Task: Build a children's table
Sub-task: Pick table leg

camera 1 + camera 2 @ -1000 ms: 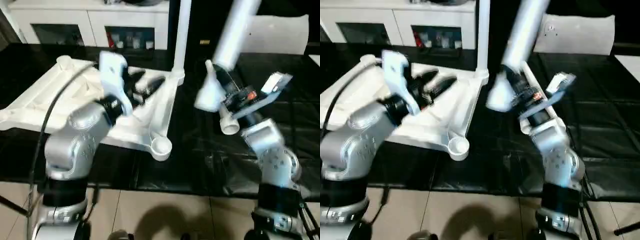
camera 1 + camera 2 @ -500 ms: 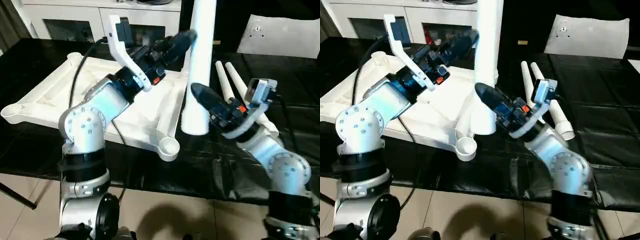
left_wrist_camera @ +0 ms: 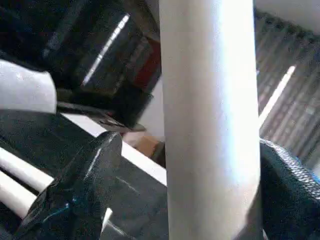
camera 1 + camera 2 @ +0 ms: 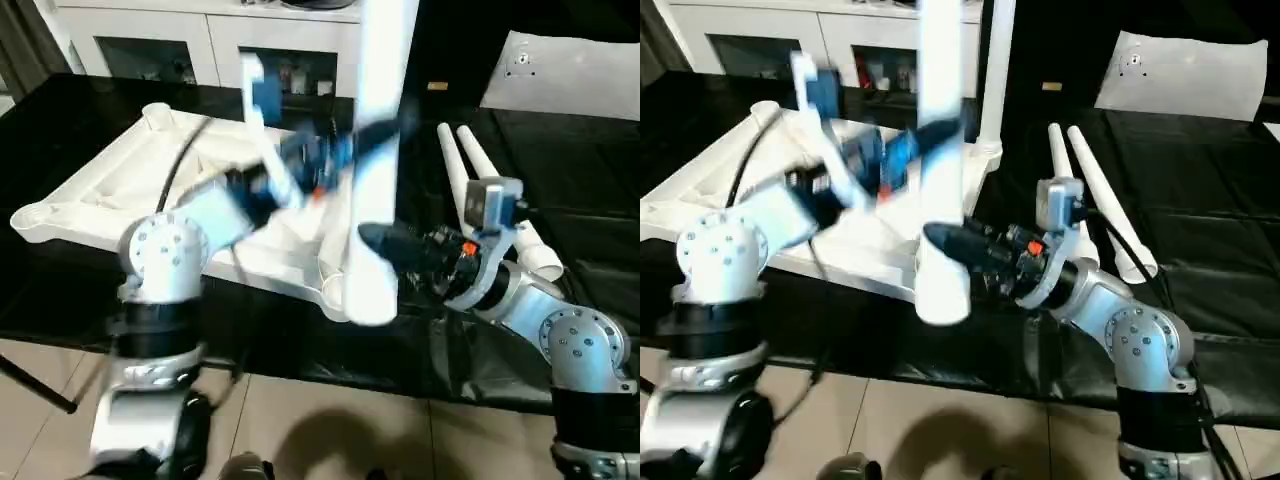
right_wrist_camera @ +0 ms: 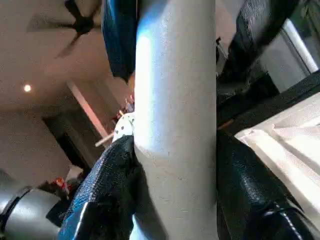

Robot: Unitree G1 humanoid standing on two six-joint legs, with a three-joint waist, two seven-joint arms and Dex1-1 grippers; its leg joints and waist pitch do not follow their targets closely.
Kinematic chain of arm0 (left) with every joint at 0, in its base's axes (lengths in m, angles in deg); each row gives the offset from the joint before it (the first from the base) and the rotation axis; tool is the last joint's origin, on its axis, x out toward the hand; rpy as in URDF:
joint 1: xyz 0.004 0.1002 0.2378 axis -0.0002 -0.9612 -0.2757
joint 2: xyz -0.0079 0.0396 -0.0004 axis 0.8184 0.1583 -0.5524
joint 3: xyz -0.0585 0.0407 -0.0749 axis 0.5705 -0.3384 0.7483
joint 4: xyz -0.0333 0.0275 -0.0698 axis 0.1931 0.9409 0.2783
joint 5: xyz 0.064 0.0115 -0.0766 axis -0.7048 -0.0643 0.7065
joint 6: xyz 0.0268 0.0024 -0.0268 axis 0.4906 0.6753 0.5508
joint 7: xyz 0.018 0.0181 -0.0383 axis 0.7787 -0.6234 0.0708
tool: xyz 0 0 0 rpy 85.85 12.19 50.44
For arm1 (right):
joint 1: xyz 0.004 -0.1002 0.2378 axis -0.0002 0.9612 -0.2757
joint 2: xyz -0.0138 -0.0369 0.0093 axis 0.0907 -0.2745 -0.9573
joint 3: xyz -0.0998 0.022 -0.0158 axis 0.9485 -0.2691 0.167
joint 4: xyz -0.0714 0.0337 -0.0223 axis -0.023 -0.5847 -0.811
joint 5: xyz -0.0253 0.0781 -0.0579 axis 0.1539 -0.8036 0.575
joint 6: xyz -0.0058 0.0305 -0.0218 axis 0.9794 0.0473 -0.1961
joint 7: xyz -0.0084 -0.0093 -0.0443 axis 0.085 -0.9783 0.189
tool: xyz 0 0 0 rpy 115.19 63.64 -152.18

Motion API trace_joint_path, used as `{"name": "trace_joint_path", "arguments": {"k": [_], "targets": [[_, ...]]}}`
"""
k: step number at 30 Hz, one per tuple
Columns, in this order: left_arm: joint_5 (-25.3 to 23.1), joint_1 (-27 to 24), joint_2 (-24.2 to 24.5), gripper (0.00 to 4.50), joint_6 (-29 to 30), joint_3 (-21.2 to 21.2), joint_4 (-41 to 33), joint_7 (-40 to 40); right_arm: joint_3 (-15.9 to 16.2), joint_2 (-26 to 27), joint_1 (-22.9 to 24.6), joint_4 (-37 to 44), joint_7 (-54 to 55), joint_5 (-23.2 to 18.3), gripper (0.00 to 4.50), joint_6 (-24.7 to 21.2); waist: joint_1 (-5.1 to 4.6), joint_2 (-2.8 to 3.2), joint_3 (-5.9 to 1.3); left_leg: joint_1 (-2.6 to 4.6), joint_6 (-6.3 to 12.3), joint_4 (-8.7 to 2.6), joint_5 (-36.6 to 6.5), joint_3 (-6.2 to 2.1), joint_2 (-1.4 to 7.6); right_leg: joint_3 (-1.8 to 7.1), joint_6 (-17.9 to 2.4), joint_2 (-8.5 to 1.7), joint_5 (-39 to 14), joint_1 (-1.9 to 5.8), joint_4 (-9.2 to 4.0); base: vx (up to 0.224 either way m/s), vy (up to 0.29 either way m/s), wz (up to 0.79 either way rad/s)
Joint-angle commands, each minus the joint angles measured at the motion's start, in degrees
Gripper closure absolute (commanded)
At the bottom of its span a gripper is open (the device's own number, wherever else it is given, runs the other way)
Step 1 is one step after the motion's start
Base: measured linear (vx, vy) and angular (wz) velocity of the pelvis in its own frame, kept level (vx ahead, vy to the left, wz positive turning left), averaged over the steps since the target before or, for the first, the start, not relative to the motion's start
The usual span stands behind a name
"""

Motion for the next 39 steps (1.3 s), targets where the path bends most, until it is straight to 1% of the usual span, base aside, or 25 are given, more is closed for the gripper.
{"name": "trace_joint_path", "arguments": {"k": [1,2,4,6,8,10,11,13,14,18,19,21,22,23,24,27,28,29,30,32,33,35,37,38,39], "targets": [[1.2,-0.9,1.6,0.9,0.7,-0.7,-1.2,-3.4,0.2,-0.9,-1.4,0.2,-1.4,0.6,2.61,0.4,0.09,-0.38,-5.0,0.46,0.77,-3.51,-5.1,0.25,0.19,1.74,-8.5,-3.06,-12.2,3.63,-4.51,0.0,0.0,0.0],[1.6,-1.1,1.8,0.9,0.7,-0.7,-1.5,-4.2,0.2,-1.1,-1.4,0.1,-1.6,0.6,2.61,0.4,0.07,-0.5,-4.96,0.36,0.67,-3.52,-5.7,0.3,0.08,1.73,-8.5,-3.13,-13.1,3.77,-4.58,0.0,0.0,0.0],[3.7,-1.5,2.2,0.9,1.1,0.0,-2.0,-6.7,0.9,-2.2,-1.5,-0.2,-2.8,0.9,2.61,0.4,0.05,-0.65,-4.9,0.42,0.59,-3.55,-6.3,0.34,0.15,1.74,-8.1,-3.18,-15.0,3.72,-4.79,0.0,0.0,0.0],[5.1,-1.8,2.6,0.9,1.1,0.0,-2.2,-8.7,1.5,-2.9,-1.5,-0.4,-3.7,1.1,2.61,0.4,0.1,-0.69,-4.89,0.41,0.65,-3.56,-6.0,0.35,0.19,1.76,-8.3,-3.17,-14.8,3.69,-4.76,0.0,0.0,0.0],[6.1,-1.9,2.7,0.9,1.5,0.3,-2.4,-9.6,1.8,-3.2,-1.5,-0.5,-4.2,1.3,2.61,0.3,0.02,-0.58,-4.89,0.42,0.63,-3.53,-6.4,0.34,0.23,1.73,-8.6,-3.13,-14.6,3.63,-4.62,0.0,0.0,0.0],[7.4,-2.1,3.0,0.9,2.1,0.6,-2.5,-11.1,2.5,-3.9,-1.5,-0.6,-5.2,1.7,2.61,0.1,0.03,-0.7,-4.84,0.36,0.89,-3.52,-6.6,0.37,0.14,1.73,-8.3,-3.18,-15.4,3.71,-4.78,0.0,0.0,0.0],[7.5,-2.1,3.2,0.9,2.3,0.5,-2.4,-11.9,3.0,-4.3,-1.6,-0.7,-5.8,2.1,2.61,0.1,0.09,-0.88,-4.88,0.37,0.91,-3.51,-6.2,0.34,0.15,1.72,-8.1,-3.17,-15.6,3.75,-4.67,0.0,0.0,0.0],[6.6,-2.0,4.4,0.9,2.3,-0.7,-1.5,-13.7,4.2,-5.4,-1.9,-0.9,-7.3,2.9,2.61,0.0,0.08,-0.84,-4.86,0.4,0.92,-3.53,-5.7,0.33,0.18,1.76,-7.7,-3.08,-15.6,3.63,-4.7,0.0,0.0,0.0],[6.6,-2.0,4.4,0.9,2.3,-0.7,-1.5,-13.7,4.2,-5.4,-1.9,-0.9,-7.3,2.9,2.61,0.0,0.07,-0.81,-4.88,0.37,0.9,-3.5,-5.7,0.34,0.15,1.79,-7.7,-3.09,-15.5,3.66,-4.67,0.0,0.0,0.0],[6.0,-1.7,5.2,0.9,1.7,-1.5,-0.2,-15.2,5.3,-6.2,-2.2,-1.6,-8.4,3.8,2.61,0.5,0.06,-0.78,-4.96,0.36,0.96,-3.46,-5.4,0.37,0.17,1.8,-8.2,-3.1,-14.2,3.69,-4.52,0.0,0.0,0.0],[6.0,-1.7,5.2,0.9,1.7,-1.5,-0.2,-15.2,5.3,-6.2,-2.2,-1.7,-8.4,3.8,2.61,0.6,0.07,-0.68,-5.0,0.39,0.96,-3.45,-5.4,0.35,0.18,1.79,-8.4,-3.12,-14.0,3.71,-4.47,0.0,0.0,0.0],[6.1,-1.6,5.5,0.9,1.6,-1.5,0.2,-15.6,5.6,-6.3,-2.3,-2.0,-8.9,4.2,2.61,0.9,0.06,-0.74,-4.99,0.39,1.01,-3.44,-5.4,0.35,0.2,1.8,-8.7,-3.08,-13.2,3.71,-4.4,0.0,0.0,0.0],[5.5,-1.7,5.8,0.9,1.1,-1.8,0.2,-15.9,5.6,-6.3,-2.3,-2.1,-9.0,4.3,2.61,1.1,0.05,-0.73,-4.99,0.38,1.0,-3.45,-5.5,0.34,0.19,1.78,-8.7,-3.1,-13.3,3.73,-4.41,0.0,0.0,0.0],[4.5,-1.7,6.2,1.15,0.2,-2.3,0.3,-16.3,5.7,-6.4,-2.3,-2.3,-9.2,4.4,2.61,1.3,0.07,-0.74,-5.01,0.46,1.0,-3.47,-5.6,0.33,0.22,1.77,-8.6,-3.15,-14.0,3.74,-4.49,0.0,0.0,0.0],[3.0,-1.8,6.2,1.3,-2.0,-2.6,0.4,-17.0,5.8,-6.5,-2.4,-2.4,-9.3,4.7,2.61,1.5,0.11,-0.67,-5.05,0.44,1.01,-3.45,-5.4,0.3,0.24,1.79,-8.6,-3.15,-13.7,3.74,-4.42,0.0,0.0,0.0],[-1.8,-2.0,6.8,1.3,-9.0,-3.7,1.0,-19.1,6.0,-6.4,-2.5,-2.6,-9.6,5.3,2.61,2.2,0.04,-0.67,-5.0,0.37,1.09,-3.54,-5.4,0.25,0.33,1.81,-8.0,-3.2,-13.7,3.81,-4.55,0.0,0.0,0.0],[-2.5,-2.0,6.9,1.3,-10.1,-3.9,1.2,-19.4,6.1,-6.5,-2.5,-2.8,-9.7,5.4,2.61,2.4,0.07,-0.7,-5.01,0.39,1.16,-3.54,-5.3,0.24,0.33,1.81,-7.9,-3.24,-13.8,3.8,-4.65,0.0,0.0,0.0],[-3.8,-2.1,7.5,1.54,-11.8,-4.7,1.2,-20.7,6.1,-6.5,-2.6,-2.9,-9.8,5.5,2.61,2.5,0.05,-0.65,-5.02,0.38,0.99,-3.52,-5.5,0.3,0.32,1.84,-8.0,-3.27,-13.8,3.82,-4.55,0.0,0.0,0.0],[-4.3,-2.1,7.8,1.71,-12.4,-5.0,1.2,-21.2,6.1,-6.5,-2.6,-3.0,-9.9,5.5,2.61,2.5,0.06,-0.66,-5.03,0.44,1.02,-3.55,-5.5,0.27,0.33,1.84,-8.0,-3.26,-13.9,3.79,-4.56,0.0,0.0,0.0],[-5.7,-2.5,8.7,1.83,-14.1,-6.2,1.3,-22.6,6.2,-6.4,-2.8,-3.1,-10.0,5.6,2.61,2.7,0.01,-0.64,-5.02,0.49,1.05,-3.58,-5.7,0.26,0.37,1.82,-8.2,-3.22,-13.6,3.74,-4.44,0.0,0.0,0.0],[-5.8,-2.6,8.9,1.83,-14.5,-6.3,1.4,-23.0,6.3,-6.3,-2.9,-3.2,-10.0,5.7,2.61,2.8,-0.03,-0.53,-5.06,0.51,0.96,-3.54,-5.5,0.28,0.38,1.82,-8.5,-3.22,-13.0,3.71,-4.33,0.0,0.0,0.0],[-5.8,-2.6,8.9,2.16,-14.8,-6.3,1.6,-23.5,6.3,-6.3,-2.9,-3.4,-10.2,5.9,2.61,2.9,0.01,-0.6,-5.08,0.5,0.89,-3.52,-5.5,0.31,0.38,1.81,-9.2,-3.22,-12.2,3.74,-4.18,0.0,0.0,0.0],[-6.0,-2.7,8.8,2.19,-15.3,-6.3,1.9,-24.2,6.3,-6.2,-2.9,-3.5,-10.4,6.1,2.61,3.1,0.0,-0.64,-5.05,0.43,0.87,-3.47,-5.7,0.36,0.29,1.79,-9.5,-3.22,-12.4,3.73,-4.19,0.0,0.0,0.0],[-6.3,-2.7,8.8,2.29,-15.9,-6.4,2.2,-24.7,6.3,-6.3,-2.9,-3.5,-10.4,6.1,2.61,3.2,0.01,-0.65,-5.05,0.44,0.9,-3.47,-5.7,0.36,0.29,1.81,-9.5,-3.26,-12.6,3.76,-4.22,0.0,0.0,0.0],[-6.6,-2.7,8.8,2.29,-16.3,-6.6,2.4,-25.1,6.4,-6.3,-2.9,-3.6,-10.5,6.2,2.61,3.4,0.07,-0.49,-5.09,0.47,0.88,-3.46,-5.8,0.34,0.33,1.81,-9.5,-3.3,-12.8,3.76,-4.21,0.0,0.0,0.0]]}}
